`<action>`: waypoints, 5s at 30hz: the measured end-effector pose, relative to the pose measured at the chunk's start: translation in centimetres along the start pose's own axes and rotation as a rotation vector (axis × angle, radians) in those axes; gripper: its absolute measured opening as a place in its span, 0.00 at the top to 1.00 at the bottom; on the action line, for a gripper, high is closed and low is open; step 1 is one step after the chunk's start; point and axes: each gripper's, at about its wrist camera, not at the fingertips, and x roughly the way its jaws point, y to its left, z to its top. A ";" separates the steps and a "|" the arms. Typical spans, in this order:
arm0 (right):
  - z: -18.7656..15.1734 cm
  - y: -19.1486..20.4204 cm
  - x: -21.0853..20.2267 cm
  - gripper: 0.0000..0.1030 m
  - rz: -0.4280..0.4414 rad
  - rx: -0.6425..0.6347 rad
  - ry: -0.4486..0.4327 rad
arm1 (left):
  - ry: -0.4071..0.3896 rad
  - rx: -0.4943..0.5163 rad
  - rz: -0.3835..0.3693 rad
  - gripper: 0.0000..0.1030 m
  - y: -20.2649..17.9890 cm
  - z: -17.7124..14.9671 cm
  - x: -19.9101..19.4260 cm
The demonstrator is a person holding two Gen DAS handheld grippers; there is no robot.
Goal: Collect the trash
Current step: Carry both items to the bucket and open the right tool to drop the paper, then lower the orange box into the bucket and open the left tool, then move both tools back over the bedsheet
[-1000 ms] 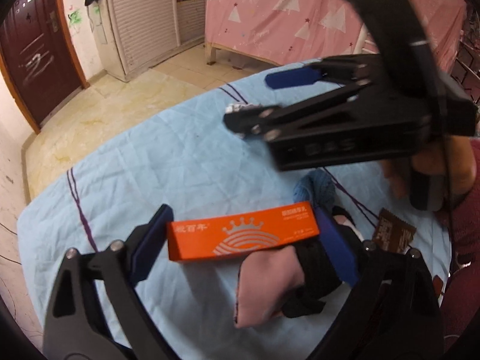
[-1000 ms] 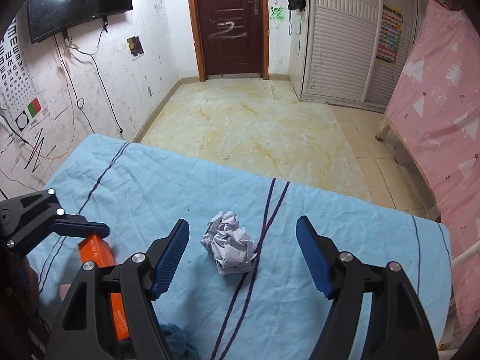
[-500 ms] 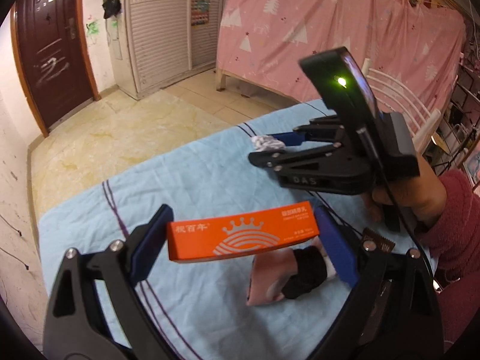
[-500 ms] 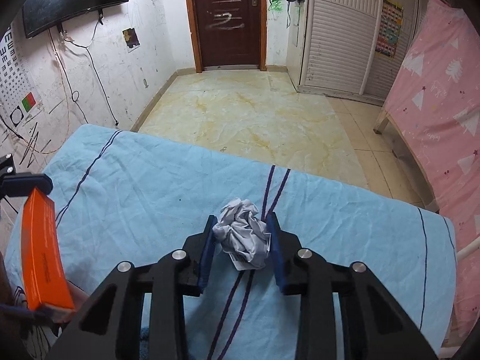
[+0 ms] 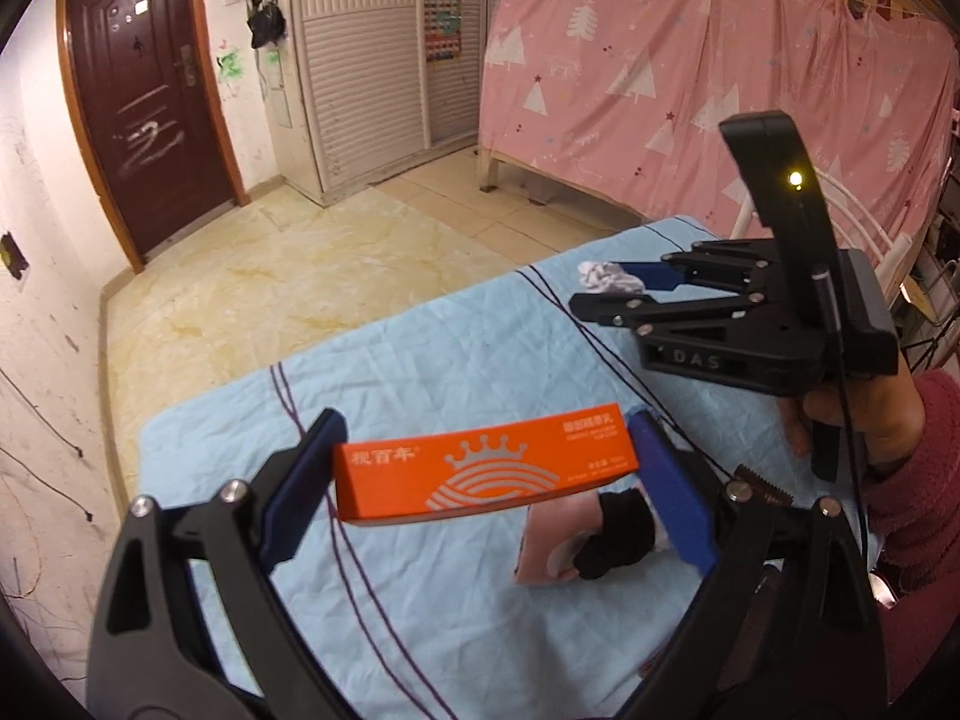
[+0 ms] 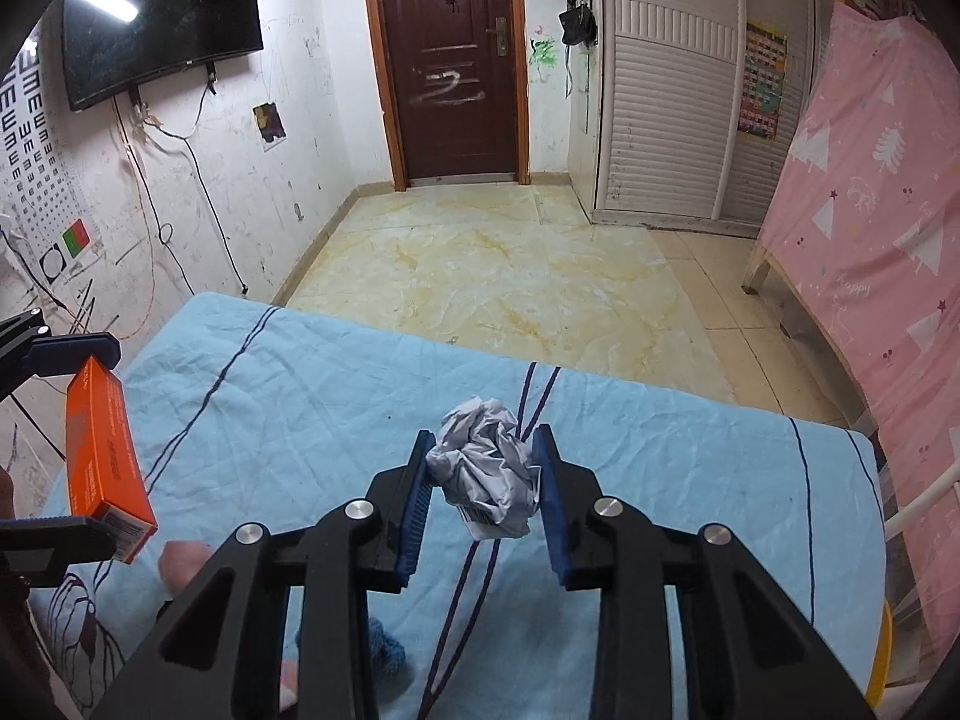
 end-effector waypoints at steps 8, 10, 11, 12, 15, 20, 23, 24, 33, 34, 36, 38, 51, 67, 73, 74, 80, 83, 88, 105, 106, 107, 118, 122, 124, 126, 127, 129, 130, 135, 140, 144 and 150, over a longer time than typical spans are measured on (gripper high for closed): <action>-0.8 -1.2 -3.7 0.74 0.004 0.028 -0.055 | -0.013 0.002 0.046 0.12 -1.5 0.1 -1.5; -1.0 -1.4 -4.6 0.74 0.005 0.035 -0.068 | -0.016 0.004 0.057 0.12 -1.9 0.2 -1.8; -1.0 -1.6 -4.9 0.74 0.005 0.038 -0.074 | -0.019 0.006 0.061 0.12 -2.2 0.3 -2.0; -1.2 -1.8 -5.4 0.74 0.005 0.042 -0.081 | -0.021 0.009 0.067 0.12 -2.6 0.3 -2.2; -1.6 -2.5 -6.7 0.74 0.008 0.060 -0.102 | -0.028 0.015 0.081 0.12 -3.6 0.7 -2.6; -2.6 -3.8 -9.2 0.74 0.014 0.099 -0.147 | -0.035 0.028 0.093 0.12 -5.1 1.0 -3.2; -3.4 -4.8 -11.0 0.74 0.014 0.118 -0.175 | -0.039 0.043 0.098 0.12 -6.2 1.4 -3.4; -3.5 -5.1 -11.4 0.74 0.012 0.122 -0.180 | -0.040 0.047 0.098 0.12 -6.6 1.5 -3.5; -6.1 -8.6 -15.7 0.74 -0.002 0.184 -0.243 | -0.050 0.095 0.091 0.12 -10.2 2.7 -3.8; -6.4 -9.0 -16.0 0.74 -0.005 0.193 -0.248 | -0.050 0.103 0.090 0.12 -10.7 2.8 -3.8; -7.0 -10.0 -16.6 0.74 -0.010 0.210 -0.253 | -0.051 0.112 0.087 0.12 -11.3 3.1 -3.7; -7.5 -10.9 -16.9 0.74 -0.014 0.224 -0.254 | -0.051 0.122 0.084 0.12 -12.0 3.4 -3.6; -11.3 -16.4 -18.1 0.74 -0.072 0.329 -0.269 | -0.031 0.215 0.066 0.12 -17.6 5.2 -1.8; -18.0 -25.9 -16.9 0.74 -0.161 0.492 -0.225 | 0.068 0.264 0.045 0.12 -27.4 10.0 4.8; -19.2 -28.7 -16.1 0.74 -0.149 0.549 -0.201 | 0.103 0.250 0.025 0.12 -30.3 12.0 7.8; -19.4 -29.0 -16.0 0.74 -0.150 0.556 -0.197 | 0.114 0.240 0.017 0.12 -30.7 12.4 8.4; -20.4 -30.3 -14.3 0.72 -0.121 0.584 -0.140 | 0.174 0.178 -0.026 0.12 -33.0 13.9 11.8; -20.5 -30.7 -13.7 0.62 -0.121 0.588 -0.118 | 0.194 0.139 -0.046 0.12 -33.8 14.9 13.1; -20.9 -31.5 -14.0 0.39 -0.130 0.610 -0.131 | 0.212 0.106 -0.064 0.12 -35.0 15.7 14.6; -21.9 -33.1 -16.0 0.39 -0.172 0.655 -0.158 | 0.236 0.075 -0.132 0.12 -37.2 16.5 14.6; -21.9 -33.1 -16.2 0.39 -0.173 0.657 -0.161 | 0.236 0.074 -0.132 0.12 -37.3 16.5 14.5; -21.9 -33.1 -16.3 0.39 -0.173 0.661 -0.166 | 0.236 0.074 -0.132 0.12 -37.4 16.5 14.5; -22.1 -33.4 -17.1 0.39 -0.182 0.678 -0.185 | 0.189 0.122 -0.131 0.06 -38.7 16.7 13.2; -22.1 -33.3 -17.2 0.39 -0.179 0.677 -0.189 | 0.184 0.126 -0.123 0.06 -38.5 16.7 12.8; -22.0 -33.2 -17.2 0.39 -0.177 0.673 -0.191 | 0.177 0.128 -0.116 0.06 -38.4 16.8 12.6; -22.0 -32.9 -17.3 0.39 -0.174 0.671 -0.193 | 0.170 0.125 -0.110 0.06 -38.0 16.8 12.2; -22.0 -32.9 -17.3 0.39 -0.173 0.670 -0.194 | 0.165 0.124 -0.106 0.06 -37.8 16.8 12.1; -21.9 -32.9 -17.4 0.39 -0.176 0.672 -0.199 | 0.155 0.120 -0.097 0.06 -37.3 16.8 11.7; -21.9 -32.7 -17.5 0.39 -0.173 0.671 -0.201 | 0.150 0.118 -0.090 0.06 -36.9 16.8 11.4; -21.5 -32.2 -17.4 0.39 -0.172 0.653 -0.197 | 0.131 0.115 -0.041 0.06 -35.5 16.6 10.5; -20.8 -31.1 -17.4 0.39 -0.172 0.629 -0.201 | 0.084 0.106 0.014 0.06 -32.9 16.4 8.2; -20.0 -29.8 -17.7 0.39 -0.167 0.596 -0.216 | 0.048 0.078 0.060 0.06 -29.9 16.1 5.7; -18.9 -28.0 -18.2 0.38 -0.156 0.548 -0.232 | 0.008 0.020 0.124 0.06 -24.9 15.4 2.2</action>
